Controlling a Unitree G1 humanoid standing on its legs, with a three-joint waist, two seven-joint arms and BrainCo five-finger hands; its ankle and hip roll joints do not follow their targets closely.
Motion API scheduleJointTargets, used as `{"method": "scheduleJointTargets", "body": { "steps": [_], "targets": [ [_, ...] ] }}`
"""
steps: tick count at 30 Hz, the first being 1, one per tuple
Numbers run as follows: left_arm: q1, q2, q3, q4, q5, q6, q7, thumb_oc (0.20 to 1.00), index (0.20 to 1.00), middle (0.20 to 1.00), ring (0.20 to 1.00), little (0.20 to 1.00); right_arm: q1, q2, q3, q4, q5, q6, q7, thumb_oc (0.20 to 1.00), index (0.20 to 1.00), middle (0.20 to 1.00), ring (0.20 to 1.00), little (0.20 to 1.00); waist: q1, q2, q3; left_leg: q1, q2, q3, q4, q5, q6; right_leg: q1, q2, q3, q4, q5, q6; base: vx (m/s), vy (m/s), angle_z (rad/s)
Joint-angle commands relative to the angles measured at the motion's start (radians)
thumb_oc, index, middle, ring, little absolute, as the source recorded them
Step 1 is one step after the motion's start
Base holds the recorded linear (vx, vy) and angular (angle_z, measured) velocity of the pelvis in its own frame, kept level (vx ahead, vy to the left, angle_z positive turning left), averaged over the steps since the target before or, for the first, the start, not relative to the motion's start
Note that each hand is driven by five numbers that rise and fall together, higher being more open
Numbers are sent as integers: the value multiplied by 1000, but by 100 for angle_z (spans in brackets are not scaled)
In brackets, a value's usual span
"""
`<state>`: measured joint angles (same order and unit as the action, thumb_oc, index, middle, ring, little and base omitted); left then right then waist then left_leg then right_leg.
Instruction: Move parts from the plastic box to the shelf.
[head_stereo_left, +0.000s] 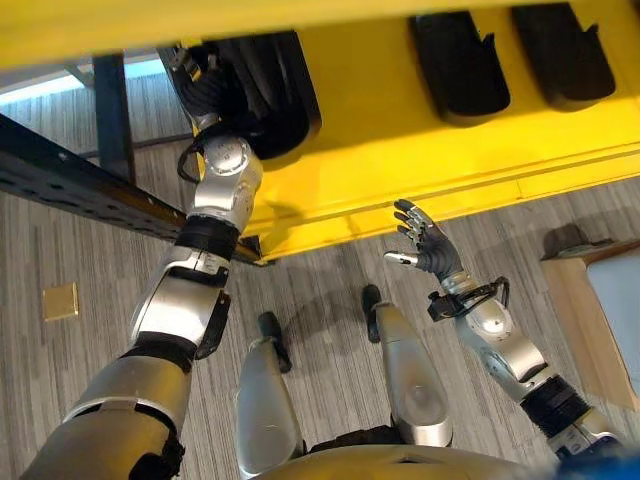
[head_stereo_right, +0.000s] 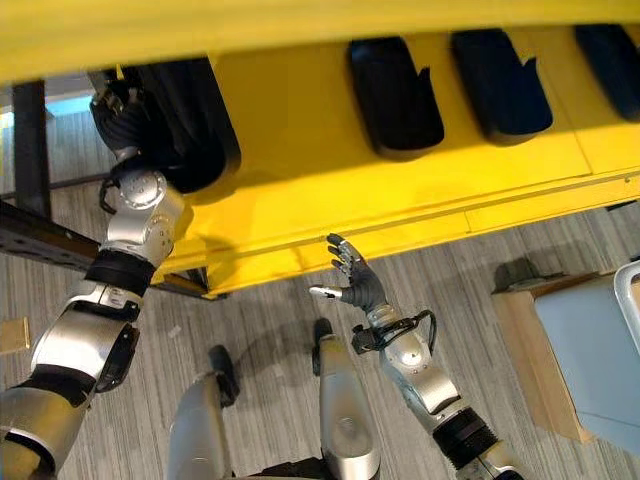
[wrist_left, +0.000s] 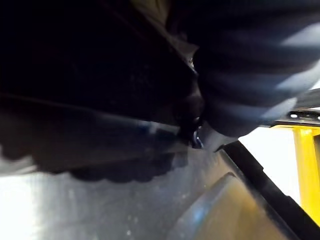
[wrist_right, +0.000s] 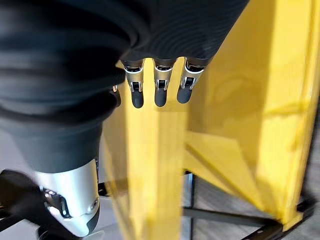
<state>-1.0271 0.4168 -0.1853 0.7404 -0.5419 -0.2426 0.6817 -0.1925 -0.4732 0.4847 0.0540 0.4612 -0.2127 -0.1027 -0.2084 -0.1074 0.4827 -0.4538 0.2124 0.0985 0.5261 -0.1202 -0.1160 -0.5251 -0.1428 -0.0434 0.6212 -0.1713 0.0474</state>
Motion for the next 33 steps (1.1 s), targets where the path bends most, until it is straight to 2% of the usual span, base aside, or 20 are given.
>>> {"method": "scheduleJointTargets", "body": {
  "steps": [1,6,13,18,19,20,21,22,33],
  "targets": [
    [-92,46,-17,19,-19,-59,6,200,200,200,200,200,20,15,0,-69,31,-75,-14,1000,1000,1000,1000,1000,6,6,-99,6,62,-67,37,-30,-27,32,-92,35,-4,25,86,-75,-20,-1],
    [-128,52,-18,41,-33,-59,11,200,200,200,200,200,2,16,-1,-59,26,-82,-29,1000,1000,1000,1000,1000,5,8,-88,-71,58,-91,98,-50,-24,-39,-97,38,59,2,77,-34,-23,7],
    [-179,63,-23,93,-61,-54,9,200,200,200,200,200,-35,24,-5,-40,26,-94,-58,1000,1000,1000,1000,1000,4,13,-89,-125,57,-98,116,-53,-22,-105,-90,48,85,-7,72,6,-2,1],
    [-239,77,-49,178,-68,-17,-18,200,200,200,200,200,-26,18,-8,-36,21,-93,-56,1000,1000,1000,1000,1000,-7,16,-88,-161,51,-105,117,-50,-20,-138,-94,52,96,-13,69,36,-2,0],
    [-248,80,-52,190,-64,-11,-21,200,200,200,200,200,-24,17,-9,-34,20,-93,-55,1000,1000,1000,1000,1000,-9,18,-91,-152,53,-105,120,-75,-25,-130,-94,49,102,-36,74,30,-2,2],
    [-259,86,-59,201,-60,-6,-23,200,200,200,200,200,-21,16,-11,-34,22,-94,-53,1000,1000,1000,1000,1000,-10,17,-90,-164,51,-104,113,-48,-21,-145,-92,51,94,-12,69,18,-2,4],
    [-260,86,-60,202,-60,-6,-24,200,200,200,200,200,-21,17,-11,-34,22,-94,-53,1000,1000,1000,1000,1000,-9,17,-90,-165,51,-103,112,-48,-21,-145,-92,51,94,-11,69,20,1,5],
    [-267,84,-65,212,-58,0,-27,200,200,200,200,200,-21,16,-10,-33,22,-93,-52,1000,1000,1000,1000,1000,-11,18,-93,-156,54,-104,115,-72,-26,-137,-92,51,98,-32,73,112,4,2],
    [-337,80,-101,290,-59,34,-60,200,200,200,200,200,0,4,-20,-42,31,-93,-40,1000,1000,1000,1000,1000,-33,29,-95,-193,55,-94,103,-67,-29,-194,-84,73,99,-26,73,19,2,-2]
  ]
}}
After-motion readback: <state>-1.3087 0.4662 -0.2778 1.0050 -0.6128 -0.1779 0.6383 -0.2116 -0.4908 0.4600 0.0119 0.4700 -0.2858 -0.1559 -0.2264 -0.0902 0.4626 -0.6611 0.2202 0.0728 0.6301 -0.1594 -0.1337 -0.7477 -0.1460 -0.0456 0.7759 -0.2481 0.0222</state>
